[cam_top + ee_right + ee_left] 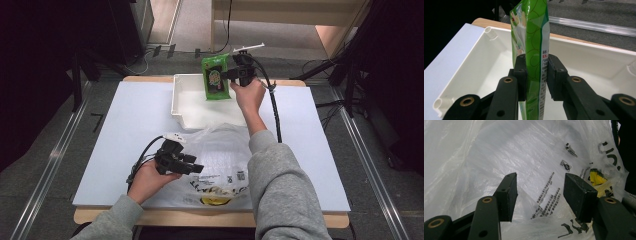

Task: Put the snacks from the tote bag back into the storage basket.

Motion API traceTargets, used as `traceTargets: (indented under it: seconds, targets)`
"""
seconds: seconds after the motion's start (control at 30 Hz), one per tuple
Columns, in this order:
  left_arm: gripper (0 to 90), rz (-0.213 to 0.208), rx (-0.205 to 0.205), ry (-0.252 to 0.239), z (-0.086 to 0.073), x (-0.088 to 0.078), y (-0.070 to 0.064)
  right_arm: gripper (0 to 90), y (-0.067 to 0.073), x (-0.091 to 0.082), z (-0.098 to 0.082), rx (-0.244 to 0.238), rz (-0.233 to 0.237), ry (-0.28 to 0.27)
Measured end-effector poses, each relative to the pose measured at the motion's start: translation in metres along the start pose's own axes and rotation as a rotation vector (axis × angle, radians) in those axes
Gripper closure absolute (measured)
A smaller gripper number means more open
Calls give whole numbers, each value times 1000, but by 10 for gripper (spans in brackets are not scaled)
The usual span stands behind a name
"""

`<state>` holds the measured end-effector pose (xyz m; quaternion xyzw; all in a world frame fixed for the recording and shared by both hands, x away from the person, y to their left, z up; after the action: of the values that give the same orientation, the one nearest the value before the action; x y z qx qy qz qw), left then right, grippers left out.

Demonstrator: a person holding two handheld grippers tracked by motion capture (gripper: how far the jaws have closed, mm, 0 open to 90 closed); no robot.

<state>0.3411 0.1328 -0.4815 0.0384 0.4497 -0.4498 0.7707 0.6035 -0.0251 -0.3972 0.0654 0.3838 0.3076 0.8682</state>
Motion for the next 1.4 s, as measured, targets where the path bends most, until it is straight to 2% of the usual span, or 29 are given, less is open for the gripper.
traceTargets:
  seconds: [0.27,0.43,0.6,0.7,0.97,1.23,1.4]
  targets:
    - [454,-2,-3,0,0,0,0,736,-9,11,-3,19,-14,0]
    - [457,2,3,15,-1,1,0,736,-13,18,-6,-25,-45,-3]
    - [457,2,8,21,-2,2,0,736,-16,26,-12,-36,-63,16]
    - [457,1,5,22,-2,3,-1,737,-18,29,-13,-21,-50,3]
    - [456,0,6,24,-2,3,0,731,-17,39,-16,-3,-27,9]
    - [456,-1,1,23,-2,3,0,708,-16,52,-21,6,-19,26]
    - [456,-1,2,24,-2,3,0,685,-18,59,-23,3,-36,35]
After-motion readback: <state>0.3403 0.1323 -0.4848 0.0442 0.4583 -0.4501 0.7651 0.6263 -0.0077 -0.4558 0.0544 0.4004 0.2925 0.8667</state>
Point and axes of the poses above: each handheld gripper's, and its own axes: x roughly forward along the jaws, z roughly out of its top, y roughly to its left, the point moved 7 cm from there along x, roughly forward along the jaws, and after that the axes turned 2 degrees about z, right-handed, at the moved point
